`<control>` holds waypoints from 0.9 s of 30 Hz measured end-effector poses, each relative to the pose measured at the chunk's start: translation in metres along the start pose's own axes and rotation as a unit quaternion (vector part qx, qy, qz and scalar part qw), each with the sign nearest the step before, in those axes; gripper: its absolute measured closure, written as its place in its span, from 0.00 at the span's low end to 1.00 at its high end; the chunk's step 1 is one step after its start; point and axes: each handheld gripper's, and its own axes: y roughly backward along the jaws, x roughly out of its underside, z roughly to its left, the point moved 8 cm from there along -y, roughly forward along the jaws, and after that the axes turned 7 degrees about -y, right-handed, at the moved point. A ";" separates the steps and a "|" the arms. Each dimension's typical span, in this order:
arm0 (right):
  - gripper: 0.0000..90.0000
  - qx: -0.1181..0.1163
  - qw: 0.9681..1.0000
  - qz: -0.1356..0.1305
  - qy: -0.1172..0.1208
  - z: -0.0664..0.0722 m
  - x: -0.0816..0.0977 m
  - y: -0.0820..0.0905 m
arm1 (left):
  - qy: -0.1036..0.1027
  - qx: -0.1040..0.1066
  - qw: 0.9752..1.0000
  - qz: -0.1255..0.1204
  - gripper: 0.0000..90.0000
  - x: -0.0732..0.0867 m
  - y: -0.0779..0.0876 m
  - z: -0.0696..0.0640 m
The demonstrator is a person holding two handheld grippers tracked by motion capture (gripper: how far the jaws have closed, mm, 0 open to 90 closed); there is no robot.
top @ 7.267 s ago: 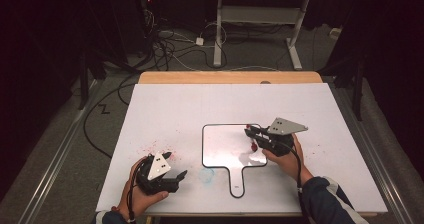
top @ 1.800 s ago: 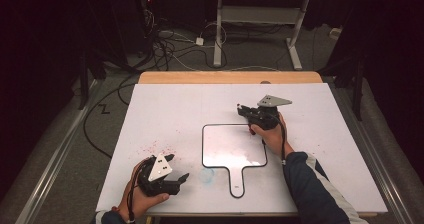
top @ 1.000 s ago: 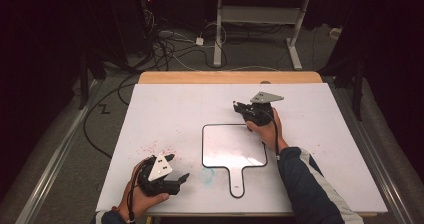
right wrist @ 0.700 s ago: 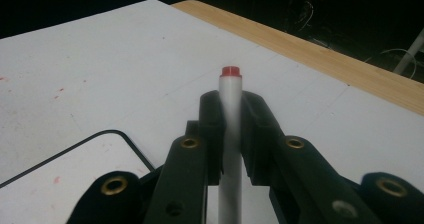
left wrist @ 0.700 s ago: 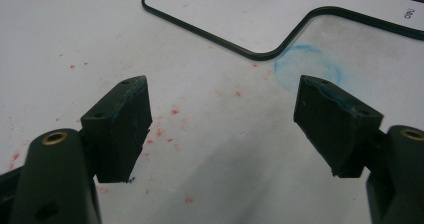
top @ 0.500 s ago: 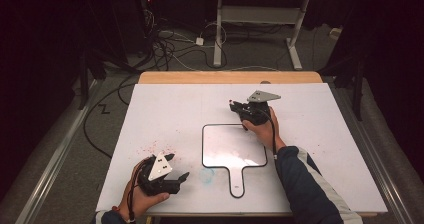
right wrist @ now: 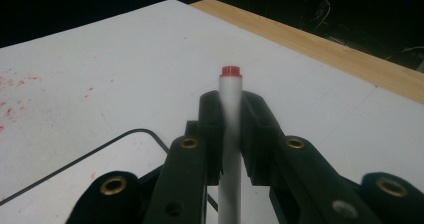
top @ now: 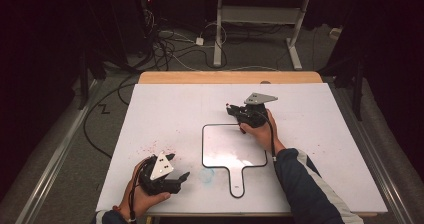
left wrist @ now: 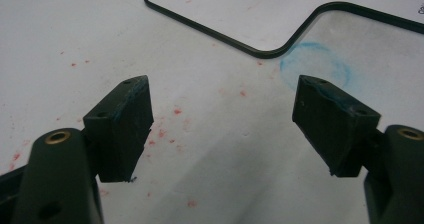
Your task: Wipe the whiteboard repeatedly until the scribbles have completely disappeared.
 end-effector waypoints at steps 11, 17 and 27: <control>0.91 0.014 1.000 0.013 -0.005 -0.016 0.010 0.008 | -0.013 -0.001 1.000 0.002 0.26 -0.001 0.001 0.001; 0.91 0.003 1.000 0.003 0.013 -0.002 0.002 -0.003 | 0.000 0.002 1.000 -0.003 0.26 -0.002 0.000 -0.001; 0.91 0.027 1.000 0.000 0.000 -0.024 0.001 -0.002 | -0.005 0.003 1.000 -0.003 0.26 -0.001 0.002 0.000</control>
